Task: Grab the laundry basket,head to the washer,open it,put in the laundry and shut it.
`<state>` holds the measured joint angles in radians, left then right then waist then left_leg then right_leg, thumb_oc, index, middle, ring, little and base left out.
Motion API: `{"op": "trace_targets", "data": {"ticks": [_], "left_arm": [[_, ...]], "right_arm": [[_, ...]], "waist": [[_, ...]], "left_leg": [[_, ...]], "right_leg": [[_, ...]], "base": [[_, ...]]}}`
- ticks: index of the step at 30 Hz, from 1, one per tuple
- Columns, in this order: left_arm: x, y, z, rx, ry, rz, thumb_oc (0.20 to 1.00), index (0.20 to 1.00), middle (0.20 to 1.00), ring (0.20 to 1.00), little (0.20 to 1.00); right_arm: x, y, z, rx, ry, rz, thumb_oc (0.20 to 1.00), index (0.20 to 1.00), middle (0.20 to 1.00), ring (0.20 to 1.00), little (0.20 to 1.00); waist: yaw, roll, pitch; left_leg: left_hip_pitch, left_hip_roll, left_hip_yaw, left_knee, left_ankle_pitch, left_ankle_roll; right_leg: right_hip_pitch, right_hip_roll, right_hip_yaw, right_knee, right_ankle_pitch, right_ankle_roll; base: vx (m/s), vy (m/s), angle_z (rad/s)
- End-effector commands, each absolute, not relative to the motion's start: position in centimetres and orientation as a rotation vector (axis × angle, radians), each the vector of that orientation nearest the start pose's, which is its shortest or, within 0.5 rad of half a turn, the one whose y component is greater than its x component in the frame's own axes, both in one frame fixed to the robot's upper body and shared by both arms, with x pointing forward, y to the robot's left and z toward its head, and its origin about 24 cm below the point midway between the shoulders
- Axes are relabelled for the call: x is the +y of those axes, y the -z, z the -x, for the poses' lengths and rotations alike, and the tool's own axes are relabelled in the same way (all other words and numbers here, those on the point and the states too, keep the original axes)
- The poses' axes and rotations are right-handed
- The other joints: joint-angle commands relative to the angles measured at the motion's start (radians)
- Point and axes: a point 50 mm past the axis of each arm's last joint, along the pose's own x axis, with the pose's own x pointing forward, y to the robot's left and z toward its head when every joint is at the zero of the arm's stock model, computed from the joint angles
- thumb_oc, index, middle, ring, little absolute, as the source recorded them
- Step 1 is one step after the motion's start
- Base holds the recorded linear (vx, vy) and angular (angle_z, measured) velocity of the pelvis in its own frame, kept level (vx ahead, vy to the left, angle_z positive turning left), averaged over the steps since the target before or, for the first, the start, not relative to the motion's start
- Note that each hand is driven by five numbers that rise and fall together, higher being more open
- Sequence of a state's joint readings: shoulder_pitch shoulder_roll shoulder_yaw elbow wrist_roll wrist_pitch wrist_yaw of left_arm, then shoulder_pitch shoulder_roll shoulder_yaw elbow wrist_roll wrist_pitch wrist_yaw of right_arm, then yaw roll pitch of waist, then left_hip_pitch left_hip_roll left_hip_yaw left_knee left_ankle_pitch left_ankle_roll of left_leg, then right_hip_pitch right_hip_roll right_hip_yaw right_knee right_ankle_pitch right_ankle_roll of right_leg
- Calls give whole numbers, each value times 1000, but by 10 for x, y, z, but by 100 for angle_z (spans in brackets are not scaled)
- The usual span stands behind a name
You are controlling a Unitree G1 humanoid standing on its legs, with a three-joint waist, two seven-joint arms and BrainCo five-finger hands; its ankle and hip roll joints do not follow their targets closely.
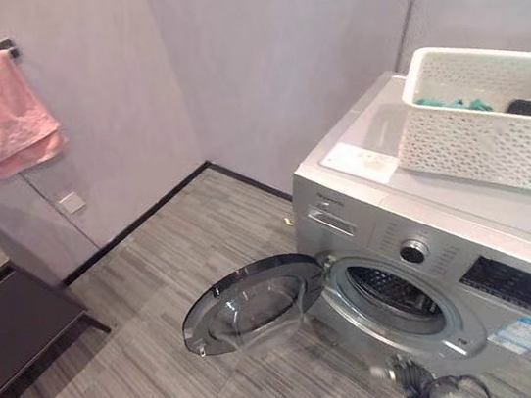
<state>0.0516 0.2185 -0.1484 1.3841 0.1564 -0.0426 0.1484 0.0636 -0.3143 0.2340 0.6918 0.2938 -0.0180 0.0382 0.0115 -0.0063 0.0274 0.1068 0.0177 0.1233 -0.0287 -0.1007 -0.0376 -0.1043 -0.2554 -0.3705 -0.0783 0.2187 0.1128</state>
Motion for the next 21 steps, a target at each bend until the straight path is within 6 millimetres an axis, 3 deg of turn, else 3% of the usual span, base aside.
{"op": "trace_targets", "data": {"ticks": [1,4,7,10,13,16,20,21], "left_arm": [[259,165,-32,1410,-62,-552,1000,1000,1000,1000,1000],[263,164,-34,1402,-35,-584,1000,1000,1000,1000,1000],[264,163,-37,1400,-20,-601,1000,1000,1000,1000,1000],[266,162,-40,1401,-11,-621,1000,1000,1000,1000,1000],[262,163,-43,1395,-2,-614,1000,1000,1000,1000,1000],[255,165,-46,1388,18,-607,1000,1000,1000,1000,1000],[241,168,-45,1361,54,-603,1000,1000,1000,1000,1000],[242,168,-45,1361,54,-603,1000,1000,1000,1000,1000]], "right_arm": [[-219,86,-196,611,8,26,1000,1000,1000,1000,1000],[-240,66,-193,519,101,23,1000,1000,1000,1000,1000],[-249,61,-190,491,185,-17,1000,1000,1000,1000,1000],[-256,41,-187,376,321,-91,1000,1000,1000,1000,1000],[-257,27,-187,297,367,-137,1000,1000,1000,1000,1000],[-257,-3,-196,169,368,-59,1000,1000,1000,1000,1000],[-268,-67,-200,-93,407,289,1000,1000,1000,1000,1000],[-268,-67,-200,-93,408,289,1000,1000,1000,1000,1000]], "waist": [[-4,-75,38],[-29,-86,45],[-40,-89,50],[-78,-65,56],[-109,-42,68],[-133,-26,75],[-160,-7,57],[-159,-9,55]], "left_leg": [[-53,-37,-6,139,-120,52],[-31,-71,9,137,-141,82],[-16,-81,13,126,-140,92],[17,-81,16,90,-130,100],[44,-77,19,64,-116,109],[61,-79,28,45,-105,113],[74,-83,33,44,-122,126],[70,-84,35,44,-118,126]], "right_leg": [[28,-142,103,4,-31,104],[9,-177,124,38,3,115],[-3,-187,135,66,19,118],[-19,-191,144,139,16,115],[-52,-158,184,217,8,106],[-80,-101,238,247,-25,90],[-96,-25,311,229,-48,85],[-99,-26,313,226,-43,84]], "base": [[-21,124,-30],[-22,194,-18],[-25,131,-3],[-34,154,-11],[-46,137,0],[-25,93,-33],[40,21,-17],[46,-19,-18]]}}
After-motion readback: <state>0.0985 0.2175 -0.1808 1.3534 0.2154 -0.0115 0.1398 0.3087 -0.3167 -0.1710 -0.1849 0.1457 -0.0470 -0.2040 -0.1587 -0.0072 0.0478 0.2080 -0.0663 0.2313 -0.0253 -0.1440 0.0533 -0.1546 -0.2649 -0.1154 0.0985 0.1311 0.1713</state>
